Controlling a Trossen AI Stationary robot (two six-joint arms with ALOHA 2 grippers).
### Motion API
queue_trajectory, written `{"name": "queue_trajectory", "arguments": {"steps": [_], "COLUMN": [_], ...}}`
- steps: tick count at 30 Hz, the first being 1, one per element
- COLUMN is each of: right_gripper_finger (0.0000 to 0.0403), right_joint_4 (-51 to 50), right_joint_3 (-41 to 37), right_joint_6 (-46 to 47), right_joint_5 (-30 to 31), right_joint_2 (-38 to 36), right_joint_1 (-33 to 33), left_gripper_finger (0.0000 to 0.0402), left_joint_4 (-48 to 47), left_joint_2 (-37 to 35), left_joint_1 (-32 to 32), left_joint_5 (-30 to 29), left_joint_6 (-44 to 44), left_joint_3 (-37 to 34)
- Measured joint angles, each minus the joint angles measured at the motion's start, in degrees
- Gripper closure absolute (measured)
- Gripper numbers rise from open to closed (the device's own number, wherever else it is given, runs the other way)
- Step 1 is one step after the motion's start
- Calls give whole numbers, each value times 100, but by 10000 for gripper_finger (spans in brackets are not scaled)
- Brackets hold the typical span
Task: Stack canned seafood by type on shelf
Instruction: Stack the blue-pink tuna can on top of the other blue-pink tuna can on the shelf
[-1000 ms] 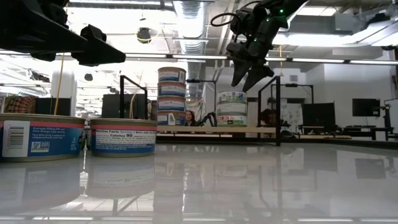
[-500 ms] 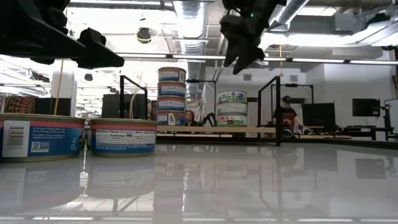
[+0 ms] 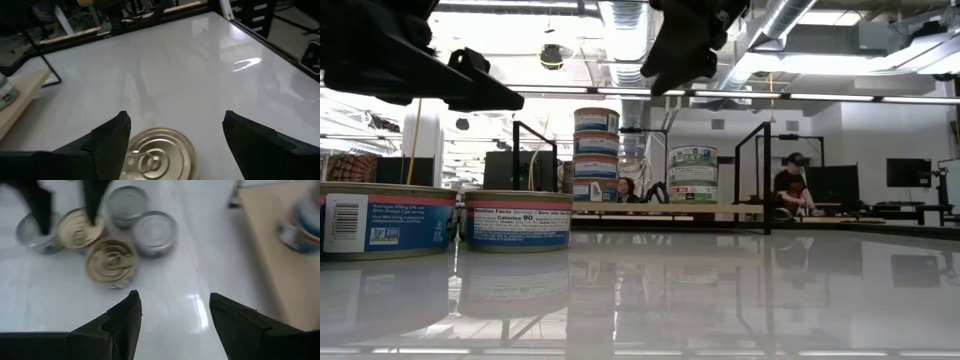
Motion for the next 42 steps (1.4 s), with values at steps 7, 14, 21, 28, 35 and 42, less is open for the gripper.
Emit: {"name": "queue_trajectory", "arguments": {"steps": [7,14,21,28,35,42], "right_gripper_finger": [143,143,143,143,143,143], "right_joint_4": [1444,2492,2114,2326,2648,2391], "right_joint_3": [-680,-1233,-1711,-2440,-2920,-2959], "right_joint_6": [-699,-1070,-883,-554,-195,-45], "right_joint_5": [0,0,0,9,617,2110], "right_joint_2": [2,0,-9,-5,-3,-193], "right_joint_1": [514,793,783,776,1242,1875], "left_gripper_finger": [100,100,100,100,100,100], "left_joint_4": [-58,-274,-549,-1915,-4184,-4990], "left_joint_2": [0,0,0,453,1181,2005], "left_joint_1": [0,0,263,893,1141,1332], "left_joint_5": [-273,-502,-403,387,822,832], "left_joint_6": [38,-135,-998,-1242,-976,-610], "left_joint_3": [0,0,108,1135,2437,3163]}}
